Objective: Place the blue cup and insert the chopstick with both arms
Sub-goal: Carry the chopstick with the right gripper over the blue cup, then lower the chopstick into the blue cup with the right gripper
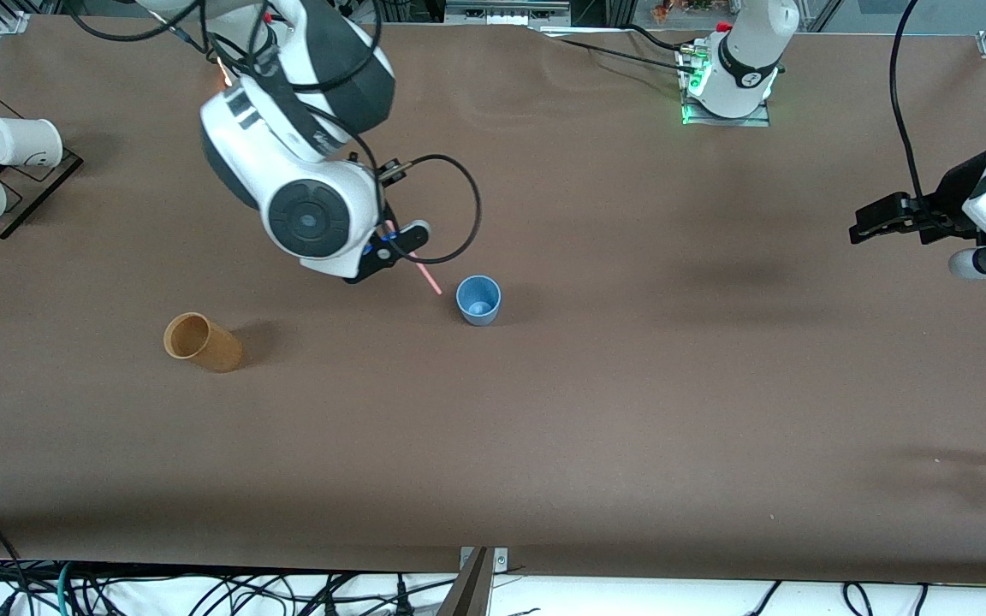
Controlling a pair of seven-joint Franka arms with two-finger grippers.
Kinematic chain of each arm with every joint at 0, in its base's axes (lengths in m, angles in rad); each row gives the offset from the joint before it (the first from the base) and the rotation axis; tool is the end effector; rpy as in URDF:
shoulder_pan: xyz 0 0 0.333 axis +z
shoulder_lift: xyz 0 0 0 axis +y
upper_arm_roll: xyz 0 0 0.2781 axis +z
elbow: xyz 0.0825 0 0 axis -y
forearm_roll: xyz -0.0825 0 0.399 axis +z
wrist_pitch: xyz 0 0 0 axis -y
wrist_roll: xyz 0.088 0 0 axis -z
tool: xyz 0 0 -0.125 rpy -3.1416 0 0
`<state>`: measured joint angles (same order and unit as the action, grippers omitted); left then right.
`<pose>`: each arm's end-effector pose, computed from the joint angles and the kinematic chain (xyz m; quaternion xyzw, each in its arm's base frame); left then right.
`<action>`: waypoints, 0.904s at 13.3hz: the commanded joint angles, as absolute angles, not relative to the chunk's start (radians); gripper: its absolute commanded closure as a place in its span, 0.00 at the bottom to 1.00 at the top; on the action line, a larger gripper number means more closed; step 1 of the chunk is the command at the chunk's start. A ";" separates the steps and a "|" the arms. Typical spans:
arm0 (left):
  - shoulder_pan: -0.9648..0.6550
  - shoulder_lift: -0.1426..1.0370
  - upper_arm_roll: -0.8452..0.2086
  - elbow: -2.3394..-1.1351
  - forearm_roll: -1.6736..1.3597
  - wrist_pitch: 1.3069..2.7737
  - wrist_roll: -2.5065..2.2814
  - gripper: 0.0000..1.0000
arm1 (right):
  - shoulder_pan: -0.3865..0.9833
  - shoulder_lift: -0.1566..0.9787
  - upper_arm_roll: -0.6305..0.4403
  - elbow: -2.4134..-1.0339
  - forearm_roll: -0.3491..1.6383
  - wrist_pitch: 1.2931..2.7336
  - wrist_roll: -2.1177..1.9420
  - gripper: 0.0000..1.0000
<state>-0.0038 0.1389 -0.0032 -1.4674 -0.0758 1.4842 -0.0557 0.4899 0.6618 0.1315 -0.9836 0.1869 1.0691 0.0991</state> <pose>0.5939 -0.0141 0.5309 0.9971 0.0233 -0.0621 0.0362 0.5226 0.3796 0.4088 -0.9141 -0.2631 0.3073 0.0268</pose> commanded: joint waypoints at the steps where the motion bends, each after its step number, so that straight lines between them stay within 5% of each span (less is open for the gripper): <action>1: -0.002 0.140 -0.006 -1.457 -0.049 1.482 -0.038 0.00 | 0.540 0.696 0.137 -0.959 0.201 1.074 0.144 1.00; 12: -0.002 0.146 -0.005 -1.457 -0.048 1.483 -0.038 0.00 | 0.578 0.762 0.133 -0.965 0.164 1.129 0.153 1.00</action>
<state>-0.0027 0.1428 -0.0020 -1.4675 -0.0755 1.4842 -0.0557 0.5735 0.7566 0.1337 -0.9837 0.1818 1.1400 0.1434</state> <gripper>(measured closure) 0.000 0.965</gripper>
